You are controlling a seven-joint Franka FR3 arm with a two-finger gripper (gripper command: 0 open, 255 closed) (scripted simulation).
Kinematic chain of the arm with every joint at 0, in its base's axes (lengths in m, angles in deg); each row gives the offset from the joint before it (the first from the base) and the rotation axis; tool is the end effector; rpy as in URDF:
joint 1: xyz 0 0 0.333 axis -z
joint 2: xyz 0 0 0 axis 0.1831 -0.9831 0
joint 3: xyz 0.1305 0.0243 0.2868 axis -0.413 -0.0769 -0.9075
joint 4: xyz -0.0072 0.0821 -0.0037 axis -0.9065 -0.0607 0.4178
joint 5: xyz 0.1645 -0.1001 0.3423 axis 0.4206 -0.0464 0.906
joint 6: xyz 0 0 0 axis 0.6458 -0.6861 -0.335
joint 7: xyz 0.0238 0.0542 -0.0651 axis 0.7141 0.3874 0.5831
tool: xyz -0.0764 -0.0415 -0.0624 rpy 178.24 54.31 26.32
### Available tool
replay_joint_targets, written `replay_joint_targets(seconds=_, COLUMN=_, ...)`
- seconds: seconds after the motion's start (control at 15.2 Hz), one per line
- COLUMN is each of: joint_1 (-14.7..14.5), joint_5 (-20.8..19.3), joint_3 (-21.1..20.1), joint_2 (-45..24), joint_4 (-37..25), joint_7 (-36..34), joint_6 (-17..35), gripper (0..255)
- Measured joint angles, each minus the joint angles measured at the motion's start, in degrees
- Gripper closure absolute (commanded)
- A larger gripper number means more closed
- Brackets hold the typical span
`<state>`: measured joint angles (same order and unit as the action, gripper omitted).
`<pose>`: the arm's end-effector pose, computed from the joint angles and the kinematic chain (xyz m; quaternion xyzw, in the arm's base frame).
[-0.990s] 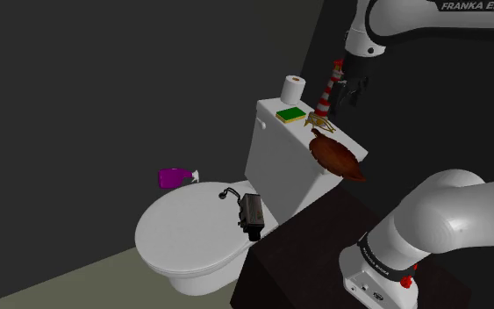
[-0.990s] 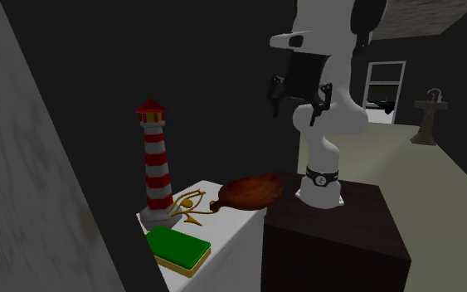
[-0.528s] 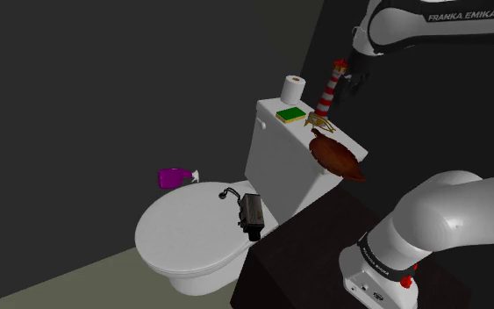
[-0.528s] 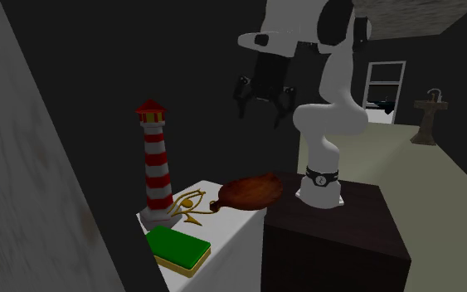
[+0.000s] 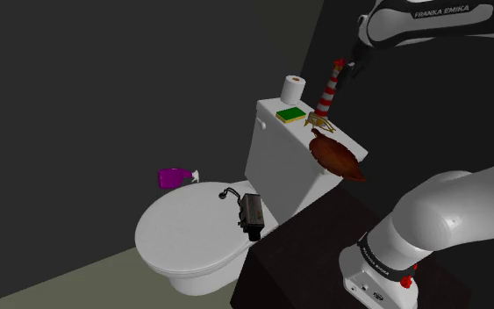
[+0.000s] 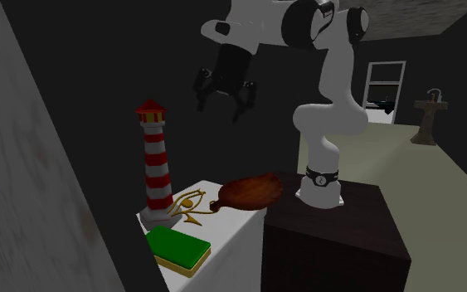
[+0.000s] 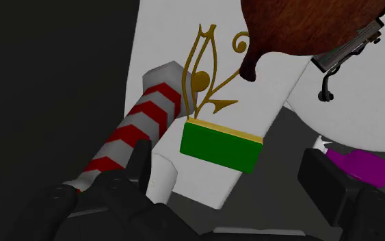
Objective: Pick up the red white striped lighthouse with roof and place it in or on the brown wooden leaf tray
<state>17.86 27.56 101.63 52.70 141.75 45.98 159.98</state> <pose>0.3859 -0.2100 0.5326 0.9855 0.0401 0.1038 0.1281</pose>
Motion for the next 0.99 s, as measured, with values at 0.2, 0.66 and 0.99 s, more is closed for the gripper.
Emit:
replay_joint_targets(seconds=0.2, joint_1=-0.4, joint_5=0.7, joint_3=3.5, joint_2=-3.8, joint_4=-2.8, joint_7=4.1, joint_6=5.4, gripper=0)
replay_joint_targets(seconds=0.66, joint_1=-3.0, joint_5=7.0, joint_3=10.6, joint_2=-12.8, joint_4=-11.5, joint_7=14.5, joint_6=14.3, gripper=0)
replay_joint_targets(seconds=0.99, joint_1=-3.6, joint_5=9.3, joint_3=12.3, joint_2=-16.3, joint_4=-11.7, joint_7=16.6, joint_6=18.1, gripper=0)
